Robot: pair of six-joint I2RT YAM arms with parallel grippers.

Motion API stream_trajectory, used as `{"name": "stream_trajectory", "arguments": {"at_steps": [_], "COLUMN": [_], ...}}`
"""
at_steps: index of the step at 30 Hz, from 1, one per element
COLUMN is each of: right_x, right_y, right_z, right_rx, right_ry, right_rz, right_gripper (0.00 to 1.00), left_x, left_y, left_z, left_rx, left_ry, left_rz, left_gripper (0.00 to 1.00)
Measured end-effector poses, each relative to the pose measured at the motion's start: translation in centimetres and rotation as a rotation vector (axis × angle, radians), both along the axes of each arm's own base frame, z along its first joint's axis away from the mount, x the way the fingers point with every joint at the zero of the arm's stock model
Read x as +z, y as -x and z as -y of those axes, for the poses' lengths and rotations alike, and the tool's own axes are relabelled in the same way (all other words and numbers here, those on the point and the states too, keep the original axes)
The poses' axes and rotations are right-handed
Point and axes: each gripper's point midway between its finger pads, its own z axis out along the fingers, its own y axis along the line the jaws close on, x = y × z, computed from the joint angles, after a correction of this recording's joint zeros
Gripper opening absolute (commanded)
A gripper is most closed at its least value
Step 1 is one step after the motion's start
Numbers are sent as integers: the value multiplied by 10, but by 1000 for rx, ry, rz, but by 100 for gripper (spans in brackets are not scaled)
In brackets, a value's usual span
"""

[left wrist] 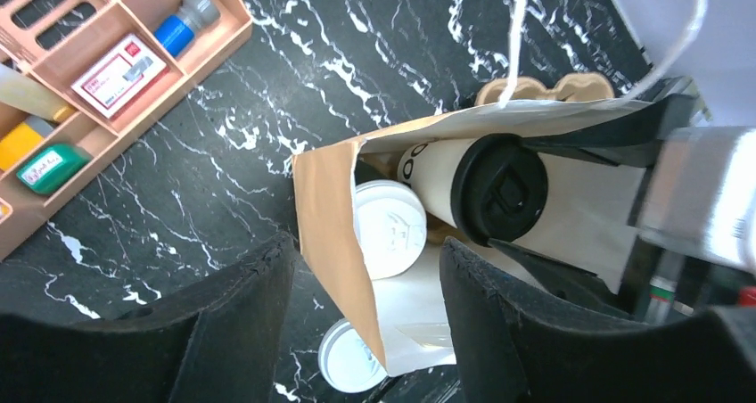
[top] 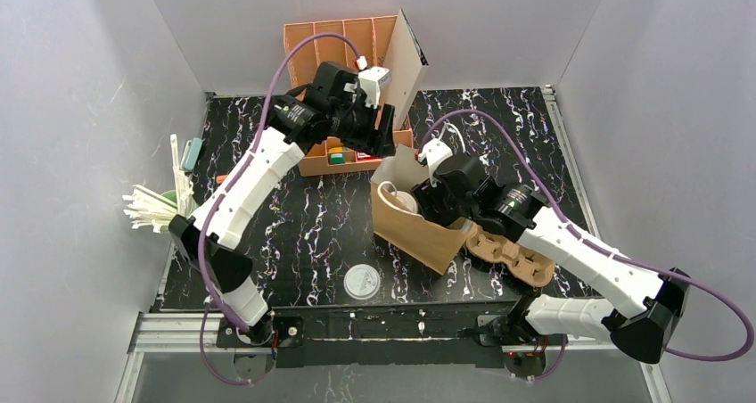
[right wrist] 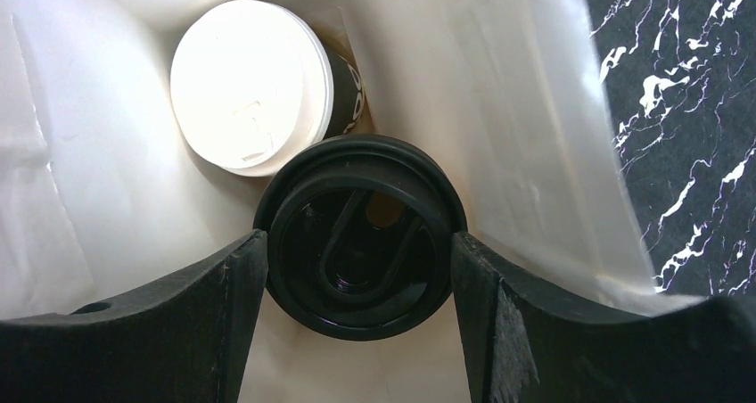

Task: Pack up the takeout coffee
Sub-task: Place the coffee cup on the cup tray.

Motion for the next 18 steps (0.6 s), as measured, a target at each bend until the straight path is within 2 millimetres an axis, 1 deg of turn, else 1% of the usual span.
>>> {"name": "stream_trajectory", "arguments": {"at_steps": [4,8,11,12,14,15,16,18], "right_x": [1,-2,-4,-4,-4,-4,-4,-3], "right_y": [0,-1,-1,-2,-2,-2,-2,-2], "right_z": [-2,-2,-3,-3,-3,-3,-3,-3], "right_rx": [12,25,29,30,32,33,34,36], "right_ry": [7,19,26,27,29,29,29,29], "right_rz": [-4,-6,-11,-11,-10,-9,-8,-6], "right_gripper": [32,31,30,30,29,29,29,28], "left_x": [-22,-32,-37,-40,-48,-54,-62,-78], "left_y": [1,6,8,8,6,4,2,-3], "left_z": [1,2,3,4,6,7,9,11], "left_rx": [-28,-60,-80,-84,-92,-93,-94,-96], "left_ry": [-48,-60,-67,-70,-82,-91,-104,-133], "left_rz": [-55,-87,-99,-104,-119,-133,-147,-175], "left_gripper": [60,61,53,48,25,10,0,0]}}
